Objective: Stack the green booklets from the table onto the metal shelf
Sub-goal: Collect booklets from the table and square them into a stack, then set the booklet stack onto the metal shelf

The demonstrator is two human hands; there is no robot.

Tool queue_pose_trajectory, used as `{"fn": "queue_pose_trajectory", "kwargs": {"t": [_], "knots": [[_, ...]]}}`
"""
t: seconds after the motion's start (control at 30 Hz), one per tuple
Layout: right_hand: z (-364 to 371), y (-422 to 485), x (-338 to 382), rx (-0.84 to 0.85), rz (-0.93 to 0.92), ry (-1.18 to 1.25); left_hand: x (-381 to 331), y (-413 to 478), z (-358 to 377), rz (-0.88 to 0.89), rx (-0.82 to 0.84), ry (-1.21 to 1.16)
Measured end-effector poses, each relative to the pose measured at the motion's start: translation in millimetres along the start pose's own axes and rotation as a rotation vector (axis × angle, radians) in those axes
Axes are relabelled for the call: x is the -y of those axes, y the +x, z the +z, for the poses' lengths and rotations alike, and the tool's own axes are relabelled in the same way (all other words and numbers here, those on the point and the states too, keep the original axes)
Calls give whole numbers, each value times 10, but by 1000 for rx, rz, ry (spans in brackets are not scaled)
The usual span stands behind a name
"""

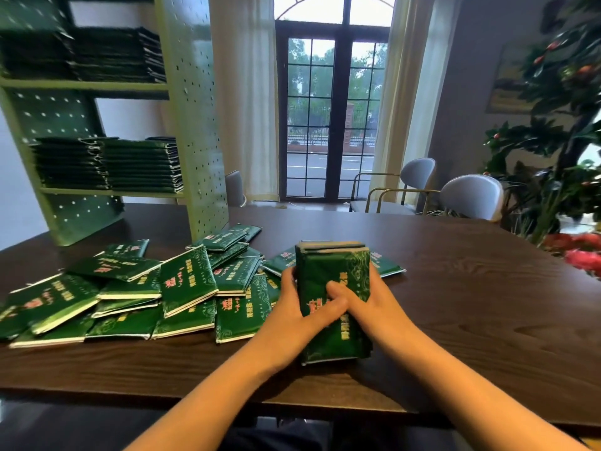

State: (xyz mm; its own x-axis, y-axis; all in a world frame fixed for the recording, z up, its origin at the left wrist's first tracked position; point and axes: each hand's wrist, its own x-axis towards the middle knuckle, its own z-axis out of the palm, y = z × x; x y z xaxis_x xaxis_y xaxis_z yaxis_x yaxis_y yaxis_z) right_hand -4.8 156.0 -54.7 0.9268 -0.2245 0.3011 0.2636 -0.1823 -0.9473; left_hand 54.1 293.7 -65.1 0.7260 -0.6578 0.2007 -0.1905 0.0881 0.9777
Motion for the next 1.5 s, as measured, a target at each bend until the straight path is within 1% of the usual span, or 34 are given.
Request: {"fn": "queue_pose_trajectory", "kwargs": {"t": [0.1, 0.27, 0.37, 0.43, 0.63, 0.9, 1.1, 1.3, 1.37, 1.4, 1.43, 1.5], "knots": [[104, 129, 131, 19, 70, 87, -134, -15, -197, -55, -12, 61], [444, 386, 417, 77, 164, 195, -442, -48, -574, -164, -105, -36], [604, 542, 585, 107, 171, 245, -656, -73, -770, -231, -84, -83], [711, 652, 730, 121, 165, 255, -799, -86, -908, -237, -89, -123], [1084, 1062, 1225, 165, 144, 251, -1242, -42, -1336, -154, -252, -20], [1489, 1670, 1916, 226, 30, 171, -1882, 225, -1812, -3, -422, 18], [1713, 2180, 2289, 213, -40, 91, -2331, 430, -2163, 77, -472, 83], [1823, 2572, 2676, 244, -99, 35, -2752, 643, -2512, 111, -464, 94], [1841, 2637, 2821, 224, -196, -48, -2921, 734, -2628, 118, -467, 106], [1851, 2667, 2893, 198, -280, -102, -3019, 776, -2679, 120, -465, 108], [1863, 2676, 2958, 147, -378, -165, -3105, 819, -2731, 124, -460, 106], [1881, 2769, 3071, -4, -648, -361, -3292, 927, -2833, 126, -471, 115]]}}
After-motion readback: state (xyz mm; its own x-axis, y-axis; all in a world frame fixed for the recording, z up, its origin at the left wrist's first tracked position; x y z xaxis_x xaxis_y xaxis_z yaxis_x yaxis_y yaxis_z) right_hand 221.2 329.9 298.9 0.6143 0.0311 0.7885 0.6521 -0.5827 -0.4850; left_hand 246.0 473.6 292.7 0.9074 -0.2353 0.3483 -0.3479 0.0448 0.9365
